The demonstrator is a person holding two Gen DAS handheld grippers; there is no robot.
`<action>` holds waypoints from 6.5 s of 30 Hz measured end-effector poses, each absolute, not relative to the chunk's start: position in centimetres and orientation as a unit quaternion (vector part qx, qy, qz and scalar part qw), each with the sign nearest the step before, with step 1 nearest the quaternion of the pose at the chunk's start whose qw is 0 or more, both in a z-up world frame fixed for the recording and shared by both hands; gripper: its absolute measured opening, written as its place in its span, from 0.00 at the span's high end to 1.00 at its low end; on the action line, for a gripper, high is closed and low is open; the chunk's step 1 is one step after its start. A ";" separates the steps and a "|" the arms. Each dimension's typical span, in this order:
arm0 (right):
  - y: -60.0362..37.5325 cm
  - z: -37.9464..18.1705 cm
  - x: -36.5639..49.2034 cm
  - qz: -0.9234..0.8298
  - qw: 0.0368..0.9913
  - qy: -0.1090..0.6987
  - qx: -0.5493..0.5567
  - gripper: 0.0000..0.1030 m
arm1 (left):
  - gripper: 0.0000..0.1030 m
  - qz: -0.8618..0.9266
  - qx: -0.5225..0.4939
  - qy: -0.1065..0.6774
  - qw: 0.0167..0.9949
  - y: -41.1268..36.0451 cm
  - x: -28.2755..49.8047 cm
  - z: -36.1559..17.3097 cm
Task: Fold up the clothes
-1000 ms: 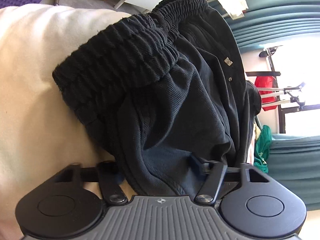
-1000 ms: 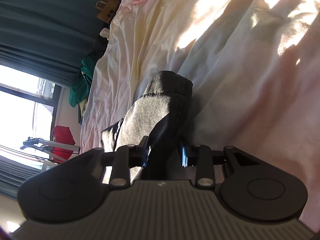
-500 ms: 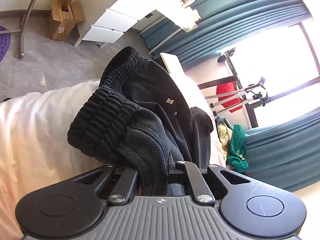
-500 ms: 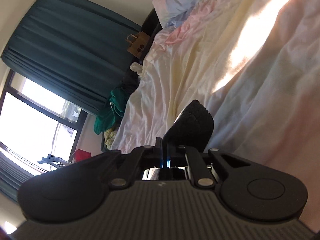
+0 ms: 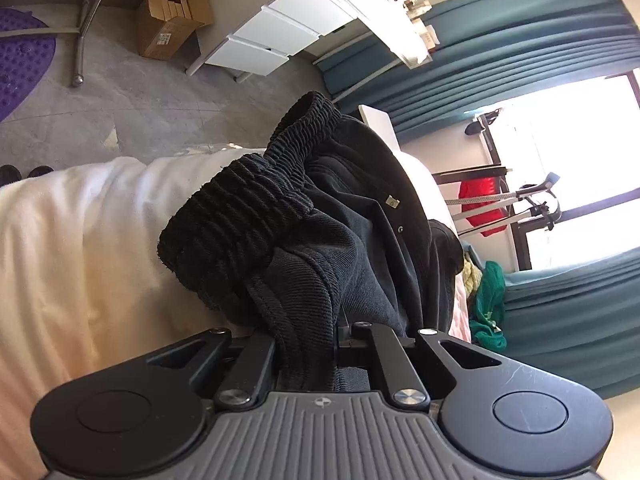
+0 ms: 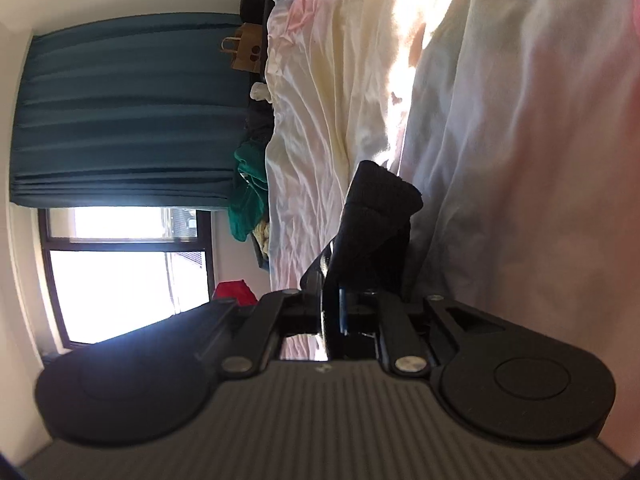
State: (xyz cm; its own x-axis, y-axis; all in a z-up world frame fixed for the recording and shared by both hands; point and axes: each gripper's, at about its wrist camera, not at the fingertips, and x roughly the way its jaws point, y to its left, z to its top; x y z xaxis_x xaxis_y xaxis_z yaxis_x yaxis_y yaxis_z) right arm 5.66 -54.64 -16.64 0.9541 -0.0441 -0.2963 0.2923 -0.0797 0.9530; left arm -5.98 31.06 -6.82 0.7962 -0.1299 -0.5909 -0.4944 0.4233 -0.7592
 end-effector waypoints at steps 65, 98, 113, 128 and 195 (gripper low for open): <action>-54.5 -14.0 9.0 -0.306 0.796 0.221 0.474 0.91 | 0.90 0.146 -0.489 0.277 0.814 30.5 -4.7 -8.1; -45.6 -8.8 9.2 -0.253 0.829 0.235 0.440 0.25 | 0.04 -0.052 -0.145 0.313 0.937 14.4 2.5 1.9; -47.8 -14.5 6.2 -0.410 0.714 0.171 0.542 0.27 | 0.06 -0.363 -0.063 0.420 0.829 -22.4 21.6 -7.3; -48.9 -16.3 7.1 -0.454 0.712 0.118 0.522 0.27 | 0.25 -0.417 -0.007 0.611 0.673 -49.8 33.0 -17.3; -29.8 -3.0 4.8 -0.110 0.975 0.107 0.160 0.16 | 0.00 -0.157 0.077 0.214 0.961 -4.2 1.0 -2.1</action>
State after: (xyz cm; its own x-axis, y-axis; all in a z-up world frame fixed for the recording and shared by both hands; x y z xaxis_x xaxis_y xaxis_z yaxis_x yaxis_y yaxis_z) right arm 4.79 -29.76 -3.03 0.9528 -0.1801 -0.2442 0.2487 0.9247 0.2882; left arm 1.04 -4.17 -2.12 0.8593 -0.2694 -0.4348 0.3350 0.9388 0.0805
